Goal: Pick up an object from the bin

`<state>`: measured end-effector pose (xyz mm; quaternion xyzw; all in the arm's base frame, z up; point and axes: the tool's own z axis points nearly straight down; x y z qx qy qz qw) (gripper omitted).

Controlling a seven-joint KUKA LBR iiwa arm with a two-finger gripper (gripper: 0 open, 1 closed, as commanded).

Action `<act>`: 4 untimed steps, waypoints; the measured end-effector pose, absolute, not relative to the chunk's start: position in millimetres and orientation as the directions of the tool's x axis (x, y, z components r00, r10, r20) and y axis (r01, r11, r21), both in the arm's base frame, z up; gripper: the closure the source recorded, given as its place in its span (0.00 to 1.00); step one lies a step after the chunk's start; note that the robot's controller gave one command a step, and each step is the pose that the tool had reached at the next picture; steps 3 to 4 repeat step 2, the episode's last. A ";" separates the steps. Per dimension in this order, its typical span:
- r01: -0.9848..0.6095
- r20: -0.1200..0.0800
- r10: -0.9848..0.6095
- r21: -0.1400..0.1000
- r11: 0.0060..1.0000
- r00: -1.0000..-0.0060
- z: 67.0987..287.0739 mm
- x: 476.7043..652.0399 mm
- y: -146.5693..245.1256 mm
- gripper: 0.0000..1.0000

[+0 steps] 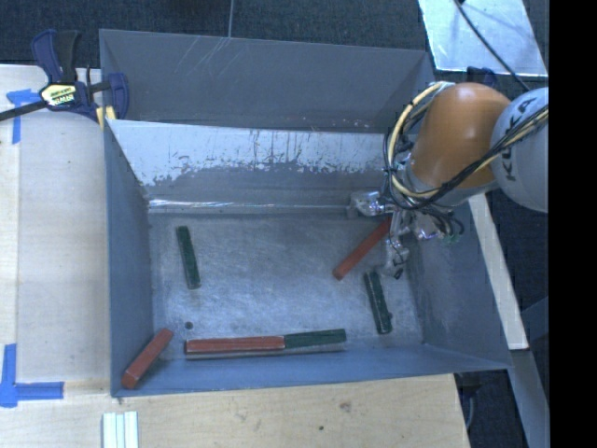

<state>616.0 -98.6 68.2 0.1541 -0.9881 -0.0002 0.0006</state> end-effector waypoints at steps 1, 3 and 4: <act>-0.302 -0.006 -0.302 -0.001 0.953 -0.953 71.9 618.4 -97.9 1.00; -0.349 -0.010 -0.349 -0.006 0.937 -0.937 200.7 598.0 -101.1 1.00; -0.349 -0.010 -0.349 -0.006 0.937 -0.937 200.7 598.0 -101.1 1.00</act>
Offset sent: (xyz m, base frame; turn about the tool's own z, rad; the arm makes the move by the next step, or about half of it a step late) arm 0.0000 0.0000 0.0000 0.0000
